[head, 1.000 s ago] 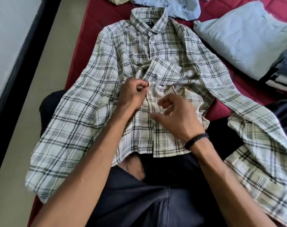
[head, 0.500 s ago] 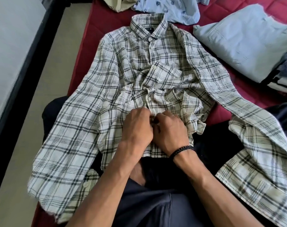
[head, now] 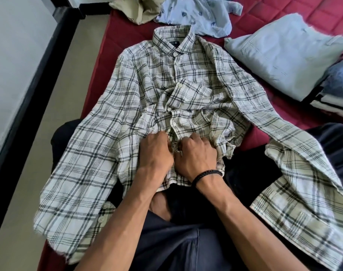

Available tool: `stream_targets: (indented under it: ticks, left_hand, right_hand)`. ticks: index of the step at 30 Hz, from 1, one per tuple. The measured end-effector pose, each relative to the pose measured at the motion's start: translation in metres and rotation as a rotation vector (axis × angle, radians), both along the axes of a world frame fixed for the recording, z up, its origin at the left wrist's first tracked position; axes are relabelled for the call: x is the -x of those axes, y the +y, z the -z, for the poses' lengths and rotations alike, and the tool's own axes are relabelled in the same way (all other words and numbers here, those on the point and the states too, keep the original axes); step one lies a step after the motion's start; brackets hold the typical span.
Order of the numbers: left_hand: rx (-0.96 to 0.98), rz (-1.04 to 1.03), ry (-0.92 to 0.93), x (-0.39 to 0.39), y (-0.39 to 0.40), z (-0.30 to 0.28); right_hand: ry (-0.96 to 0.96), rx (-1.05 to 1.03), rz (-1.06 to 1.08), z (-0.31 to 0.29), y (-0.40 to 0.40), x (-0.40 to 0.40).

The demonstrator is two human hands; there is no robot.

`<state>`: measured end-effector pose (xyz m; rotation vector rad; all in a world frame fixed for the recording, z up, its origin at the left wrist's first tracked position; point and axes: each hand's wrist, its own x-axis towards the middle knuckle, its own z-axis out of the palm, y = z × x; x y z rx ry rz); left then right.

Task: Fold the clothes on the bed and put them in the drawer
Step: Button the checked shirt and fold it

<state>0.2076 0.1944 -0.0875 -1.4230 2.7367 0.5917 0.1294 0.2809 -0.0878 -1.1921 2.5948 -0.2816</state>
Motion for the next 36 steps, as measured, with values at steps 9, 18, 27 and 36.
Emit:
stream_targets:
  ticks: [9, 18, 27, 36]
  left_hand:
    - [-0.077, 0.024, 0.289, -0.009, 0.010, -0.013]
    - [-0.215, -0.069, 0.482, -0.008, 0.022, -0.021]
    - [-0.231, -0.074, 0.498, -0.010, 0.020, -0.019]
    - [-0.293, -0.084, 0.535, -0.010, 0.021, -0.016]
  right_hand:
    - [-0.618, 0.329, 0.207, 0.000, 0.014, 0.036]
    - [-1.201, 0.454, 0.207, 0.004, 0.022, 0.045]
    - [-1.144, 0.444, 0.319, 0.006, 0.023, 0.047]
    - [-0.835, 0.318, 0.145, 0.003, 0.024, 0.049]
